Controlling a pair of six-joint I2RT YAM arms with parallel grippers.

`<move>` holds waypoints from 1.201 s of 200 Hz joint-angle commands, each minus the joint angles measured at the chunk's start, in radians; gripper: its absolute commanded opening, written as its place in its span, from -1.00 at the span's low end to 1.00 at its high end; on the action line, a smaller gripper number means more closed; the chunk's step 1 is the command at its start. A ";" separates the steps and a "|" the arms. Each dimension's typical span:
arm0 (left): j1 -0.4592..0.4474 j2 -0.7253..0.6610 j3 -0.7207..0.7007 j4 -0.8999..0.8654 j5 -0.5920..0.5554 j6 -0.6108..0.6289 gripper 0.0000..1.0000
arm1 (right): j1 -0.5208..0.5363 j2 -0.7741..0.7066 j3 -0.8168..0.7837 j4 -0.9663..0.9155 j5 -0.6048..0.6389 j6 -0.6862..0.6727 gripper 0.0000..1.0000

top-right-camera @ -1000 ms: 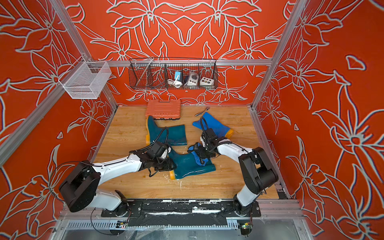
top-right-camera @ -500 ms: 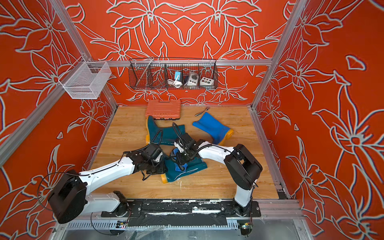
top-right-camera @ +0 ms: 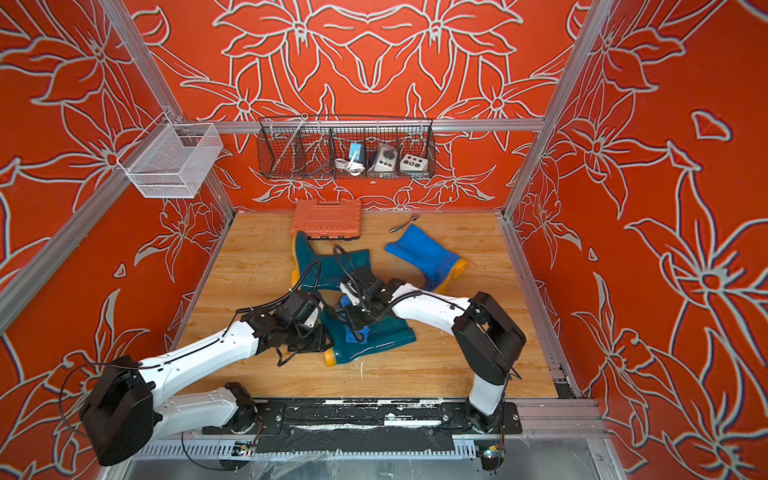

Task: Wipe the rubber boots with a cloth
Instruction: Wipe the dirt off the rubber boot.

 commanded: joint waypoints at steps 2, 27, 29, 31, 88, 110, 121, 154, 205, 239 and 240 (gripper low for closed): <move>0.001 0.018 -0.014 0.019 0.012 -0.004 -0.08 | -0.056 0.038 0.021 -0.017 0.048 -0.040 -1.00; 0.001 0.009 -0.019 -0.020 -0.013 0.021 -0.07 | -0.247 -0.015 -0.139 0.018 -0.002 -0.010 -1.00; 0.001 0.007 -0.020 -0.021 -0.015 0.023 -0.07 | -0.264 -0.022 -0.154 0.022 -0.006 -0.007 -1.00; 0.001 0.006 -0.020 -0.022 -0.017 0.027 -0.07 | -0.279 -0.028 -0.168 0.026 -0.010 -0.007 -1.00; 0.001 -0.008 -0.050 0.033 0.035 0.009 -0.03 | -0.175 -0.057 -0.177 0.051 0.018 0.030 -1.00; 0.001 -0.037 -0.061 0.029 0.031 0.000 -0.07 | -0.022 0.019 -0.018 0.060 -0.046 0.037 -1.00; 0.002 -0.054 -0.066 0.025 0.023 -0.007 -0.09 | -0.003 0.037 0.008 0.114 -0.111 0.058 -1.00; 0.001 -0.086 -0.099 0.071 0.024 -0.026 -0.12 | -0.124 0.029 -0.028 0.024 -0.047 0.002 -1.00; 0.004 -0.052 -0.100 0.096 0.028 -0.012 -0.13 | -0.348 -0.109 -0.200 0.003 -0.064 -0.015 -1.00; 0.004 -0.087 -0.122 0.119 -0.006 -0.053 -0.21 | -0.098 -0.041 -0.064 -0.008 -0.073 -0.030 -1.00; 0.005 -0.089 -0.123 0.120 -0.007 -0.054 -0.21 | -0.092 -0.037 -0.059 -0.007 -0.076 -0.030 -1.00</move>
